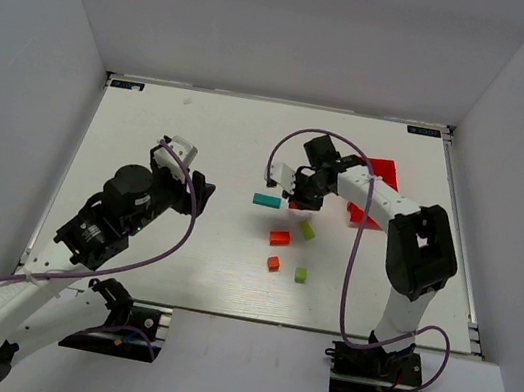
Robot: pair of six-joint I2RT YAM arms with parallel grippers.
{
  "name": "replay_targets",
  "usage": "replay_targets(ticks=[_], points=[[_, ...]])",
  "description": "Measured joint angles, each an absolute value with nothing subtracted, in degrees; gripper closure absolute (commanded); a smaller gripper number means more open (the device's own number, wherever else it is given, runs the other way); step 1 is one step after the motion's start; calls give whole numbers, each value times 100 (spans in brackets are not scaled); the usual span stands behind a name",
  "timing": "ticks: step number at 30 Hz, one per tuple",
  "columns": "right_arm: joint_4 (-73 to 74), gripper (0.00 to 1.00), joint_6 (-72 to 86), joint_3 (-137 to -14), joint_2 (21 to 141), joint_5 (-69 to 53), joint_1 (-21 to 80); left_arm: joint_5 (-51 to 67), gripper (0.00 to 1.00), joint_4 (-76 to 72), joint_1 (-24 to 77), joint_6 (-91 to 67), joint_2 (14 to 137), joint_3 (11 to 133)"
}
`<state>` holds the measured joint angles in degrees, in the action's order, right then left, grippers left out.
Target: Build the wood block tower
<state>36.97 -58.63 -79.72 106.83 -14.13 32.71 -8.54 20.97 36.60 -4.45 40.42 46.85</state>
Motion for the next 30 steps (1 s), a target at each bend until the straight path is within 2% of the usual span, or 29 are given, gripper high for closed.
replay_targets(ticks=[11,30], points=[[3553,100,-5710,-8195,11275,-1341,3227,-854,23,2099,3660,-445,4088,4685],[3424,100,-5527,-8348,11491,-1376,3227,-851,23,2099,3660,-445,4088,4685]])
